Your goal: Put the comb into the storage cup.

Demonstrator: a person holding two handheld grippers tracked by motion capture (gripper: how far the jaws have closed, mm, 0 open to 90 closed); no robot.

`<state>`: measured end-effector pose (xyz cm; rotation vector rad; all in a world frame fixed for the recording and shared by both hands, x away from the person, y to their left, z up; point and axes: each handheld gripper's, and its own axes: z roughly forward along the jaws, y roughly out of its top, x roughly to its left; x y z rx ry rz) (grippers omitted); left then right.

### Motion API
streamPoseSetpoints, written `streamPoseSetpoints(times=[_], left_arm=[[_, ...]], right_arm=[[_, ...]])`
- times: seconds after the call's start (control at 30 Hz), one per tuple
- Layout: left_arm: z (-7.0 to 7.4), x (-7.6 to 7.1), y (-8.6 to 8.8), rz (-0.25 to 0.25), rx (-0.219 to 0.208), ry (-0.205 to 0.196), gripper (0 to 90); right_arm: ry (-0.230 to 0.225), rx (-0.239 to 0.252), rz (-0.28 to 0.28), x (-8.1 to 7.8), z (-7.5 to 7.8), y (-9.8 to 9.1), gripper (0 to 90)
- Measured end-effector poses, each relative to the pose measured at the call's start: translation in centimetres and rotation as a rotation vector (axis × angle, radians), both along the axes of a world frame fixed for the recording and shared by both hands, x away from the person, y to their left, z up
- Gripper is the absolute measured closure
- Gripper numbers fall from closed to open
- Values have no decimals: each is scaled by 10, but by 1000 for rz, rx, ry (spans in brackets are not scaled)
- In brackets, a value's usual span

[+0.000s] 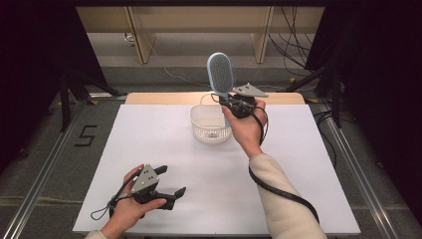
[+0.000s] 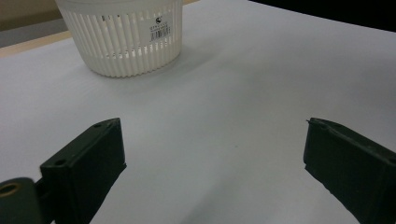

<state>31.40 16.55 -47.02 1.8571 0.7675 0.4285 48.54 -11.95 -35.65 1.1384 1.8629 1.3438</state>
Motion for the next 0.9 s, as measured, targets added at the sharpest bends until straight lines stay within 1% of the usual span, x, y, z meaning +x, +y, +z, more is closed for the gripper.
streamPoseSetpoints(times=[0.9], left_arm=[[0,0,0,0,1,0,52]], right_arm=[[-3,5,8,2,4,8,703]])
